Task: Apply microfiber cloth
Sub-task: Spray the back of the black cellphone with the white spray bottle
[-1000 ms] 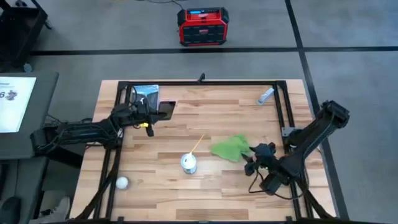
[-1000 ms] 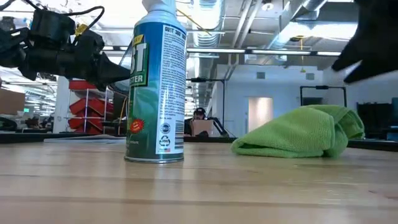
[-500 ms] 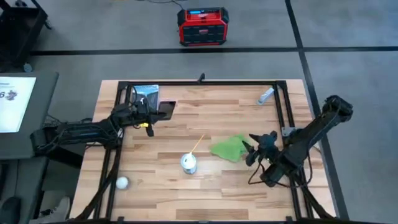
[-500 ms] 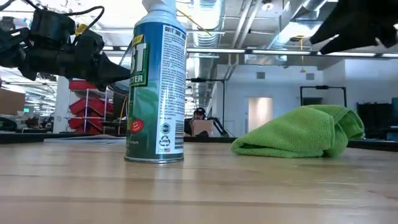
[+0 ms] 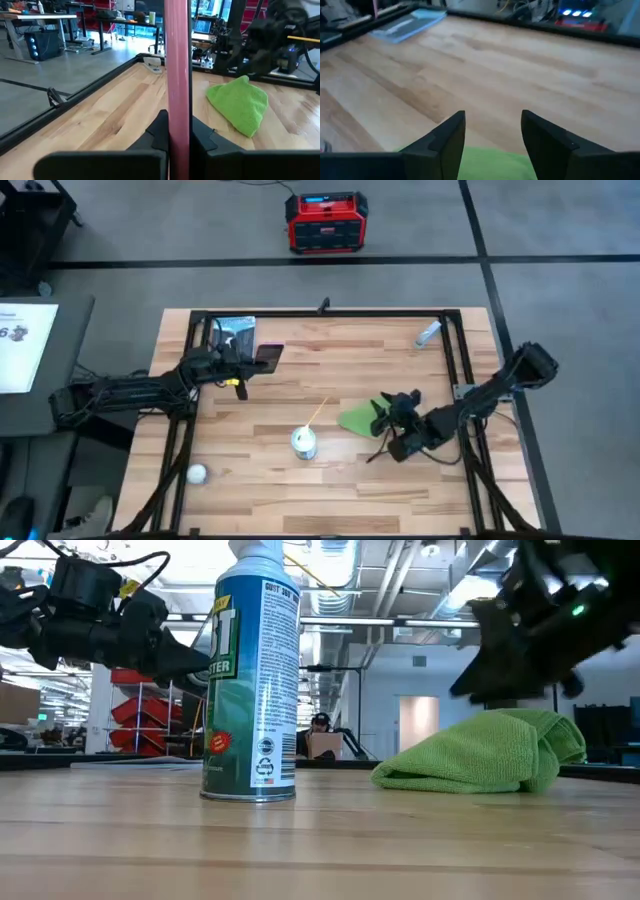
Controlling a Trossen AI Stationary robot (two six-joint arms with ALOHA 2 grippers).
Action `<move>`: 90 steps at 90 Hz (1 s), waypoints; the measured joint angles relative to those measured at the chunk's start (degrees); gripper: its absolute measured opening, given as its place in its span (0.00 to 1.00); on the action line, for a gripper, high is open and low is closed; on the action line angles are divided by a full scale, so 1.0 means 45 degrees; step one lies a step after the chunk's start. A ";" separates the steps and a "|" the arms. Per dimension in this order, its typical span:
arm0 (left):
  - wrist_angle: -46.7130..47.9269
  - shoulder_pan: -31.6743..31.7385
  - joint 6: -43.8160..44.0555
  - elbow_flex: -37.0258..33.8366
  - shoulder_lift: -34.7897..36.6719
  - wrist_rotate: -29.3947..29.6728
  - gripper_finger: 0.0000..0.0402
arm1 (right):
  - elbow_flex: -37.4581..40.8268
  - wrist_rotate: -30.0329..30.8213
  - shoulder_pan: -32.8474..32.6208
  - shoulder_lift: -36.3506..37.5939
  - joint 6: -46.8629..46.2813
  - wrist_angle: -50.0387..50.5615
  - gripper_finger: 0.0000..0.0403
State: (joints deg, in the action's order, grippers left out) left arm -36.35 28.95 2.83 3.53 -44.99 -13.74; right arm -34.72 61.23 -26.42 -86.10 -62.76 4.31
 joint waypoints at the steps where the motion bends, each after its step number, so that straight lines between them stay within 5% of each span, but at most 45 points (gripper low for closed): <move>1: 0.0030 0.0000 0.0017 0.0000 0.0000 0.0000 0.01 | 0.0061 -0.0153 0.0111 -0.0040 0.0349 -0.0448 0.43; 15: 0.0523 0.0000 0.0580 0.0000 0.0000 0.0009 0.01 | 0.0359 -0.2570 0.1814 -0.0735 0.5972 -0.6717 0.41; 23: 0.0964 0.0000 0.0960 0.0000 0.0000 0.0219 0.01 | 0.0349 -0.3956 0.2802 -0.1023 0.7788 -0.8358 0.40; 48: 0.0971 0.0005 0.1809 0.0000 -0.1110 0.0364 0.01 | 0.0364 -0.5312 0.4175 -0.1123 0.8655 -0.8582 0.40; 90: -0.4050 -0.0002 0.4775 0.0925 -0.7735 0.0004 0.01 | 0.0359 -0.5332 0.4152 -0.1110 0.9004 -0.8789 0.40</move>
State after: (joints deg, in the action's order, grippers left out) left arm -54.58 28.94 24.32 7.69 -79.80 -13.72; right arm -33.10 37.23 -7.73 -91.09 -22.24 -35.24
